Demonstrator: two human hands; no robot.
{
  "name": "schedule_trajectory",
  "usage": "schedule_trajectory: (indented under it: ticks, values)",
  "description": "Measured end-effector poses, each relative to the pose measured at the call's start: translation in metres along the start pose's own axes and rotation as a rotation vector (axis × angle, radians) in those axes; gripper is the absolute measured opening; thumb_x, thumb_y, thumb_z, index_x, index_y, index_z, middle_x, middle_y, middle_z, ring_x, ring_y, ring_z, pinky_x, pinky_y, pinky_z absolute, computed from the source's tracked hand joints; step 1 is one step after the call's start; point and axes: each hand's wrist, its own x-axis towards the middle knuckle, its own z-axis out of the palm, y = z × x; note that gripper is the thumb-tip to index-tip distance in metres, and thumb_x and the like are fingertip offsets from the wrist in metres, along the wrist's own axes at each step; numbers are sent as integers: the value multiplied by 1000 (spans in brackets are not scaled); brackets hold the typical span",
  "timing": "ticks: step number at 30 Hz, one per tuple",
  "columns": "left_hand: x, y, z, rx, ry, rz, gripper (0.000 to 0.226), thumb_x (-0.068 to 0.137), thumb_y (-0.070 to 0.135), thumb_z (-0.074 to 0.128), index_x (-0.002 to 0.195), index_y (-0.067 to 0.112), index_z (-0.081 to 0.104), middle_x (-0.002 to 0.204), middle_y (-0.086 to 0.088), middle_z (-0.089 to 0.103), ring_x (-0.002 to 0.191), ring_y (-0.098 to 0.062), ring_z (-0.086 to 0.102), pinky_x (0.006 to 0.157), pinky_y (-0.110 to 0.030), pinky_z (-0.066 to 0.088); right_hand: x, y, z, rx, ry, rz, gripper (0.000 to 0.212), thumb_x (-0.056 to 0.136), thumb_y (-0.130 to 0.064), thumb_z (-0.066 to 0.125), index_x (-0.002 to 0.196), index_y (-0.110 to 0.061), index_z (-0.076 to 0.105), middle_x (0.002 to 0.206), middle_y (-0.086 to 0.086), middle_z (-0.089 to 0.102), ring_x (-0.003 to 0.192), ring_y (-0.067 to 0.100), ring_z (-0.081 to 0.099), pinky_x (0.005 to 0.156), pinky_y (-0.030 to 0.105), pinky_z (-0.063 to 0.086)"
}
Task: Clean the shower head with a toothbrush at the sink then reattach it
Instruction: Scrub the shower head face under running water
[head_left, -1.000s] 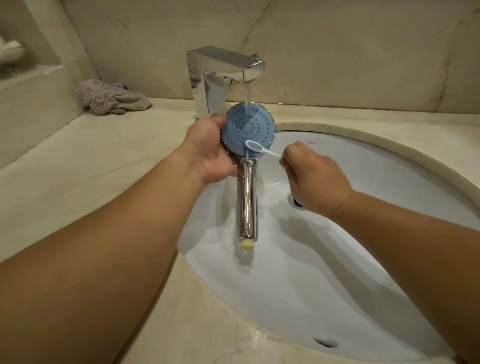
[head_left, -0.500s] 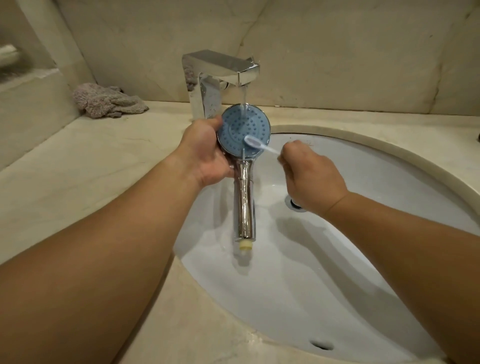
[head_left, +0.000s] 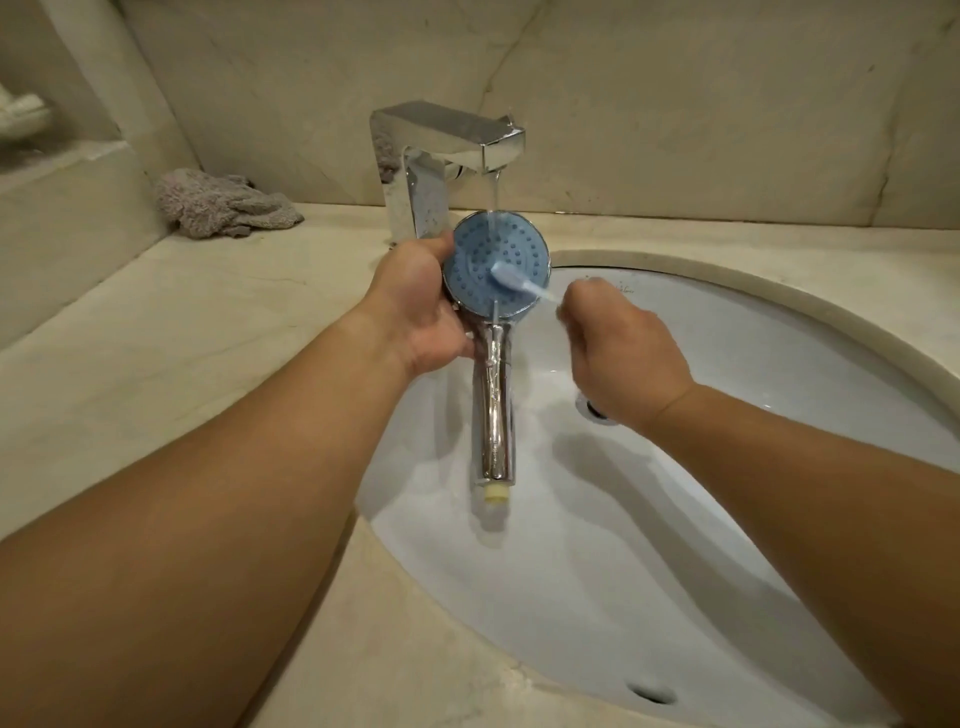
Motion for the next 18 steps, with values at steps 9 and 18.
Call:
schedule_trajectory:
  ticks: [9,18]
  values:
    - [-2,2,-2,-63,24,-5,45,107,39,33,137,19,60,133,-15,67,118,-39,64,92,-63,48,-1,6,-4,10,-10,93,14,102,-20,41,88,-16,40,79,3,44,55,27,42,49,34,33]
    - [-7,3,2,-22,32,14,44,107,38,33,132,20,64,127,-14,70,116,-36,66,79,-53,52,-4,-1,-1,22,-36,14,9,99,-19,41,90,-16,43,81,5,46,54,30,42,50,42,43]
